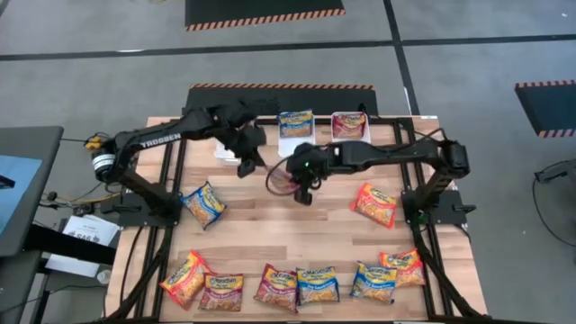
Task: Sort Maruchan noodles
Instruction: Put the red noodle pack into the right white bin, then put the blue noodle pack into the middle white bin
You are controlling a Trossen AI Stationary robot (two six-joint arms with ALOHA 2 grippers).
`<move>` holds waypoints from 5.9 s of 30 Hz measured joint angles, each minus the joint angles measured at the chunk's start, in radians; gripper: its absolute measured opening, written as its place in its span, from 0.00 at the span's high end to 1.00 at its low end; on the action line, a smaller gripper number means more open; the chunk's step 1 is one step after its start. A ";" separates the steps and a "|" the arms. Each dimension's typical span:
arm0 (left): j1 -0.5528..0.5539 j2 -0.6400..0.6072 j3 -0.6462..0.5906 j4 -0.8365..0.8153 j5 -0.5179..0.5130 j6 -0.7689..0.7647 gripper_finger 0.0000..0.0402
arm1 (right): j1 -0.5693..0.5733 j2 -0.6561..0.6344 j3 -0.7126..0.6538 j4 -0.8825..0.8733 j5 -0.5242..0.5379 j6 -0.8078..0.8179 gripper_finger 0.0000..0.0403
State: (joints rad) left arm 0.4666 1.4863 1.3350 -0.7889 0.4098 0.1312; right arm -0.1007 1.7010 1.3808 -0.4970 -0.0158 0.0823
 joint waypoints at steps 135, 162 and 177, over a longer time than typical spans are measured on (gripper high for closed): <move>0.242 -0.105 0.068 0.159 -0.283 -0.086 1.00 | -0.803 0.038 0.000 -0.504 0.047 -0.561 0.80; 0.265 -0.104 0.068 0.152 -0.275 -0.093 1.00 | -0.782 0.037 0.250 -0.812 -0.131 -0.365 0.57; 0.260 -0.107 0.318 -0.166 0.010 0.045 1.00 | -0.525 0.037 0.317 -0.858 -0.488 -0.152 0.58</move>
State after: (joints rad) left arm 0.7266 1.3792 1.6531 -0.9552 0.4201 0.1758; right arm -0.6262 1.7382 1.6978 -1.3552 -0.5034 -0.0698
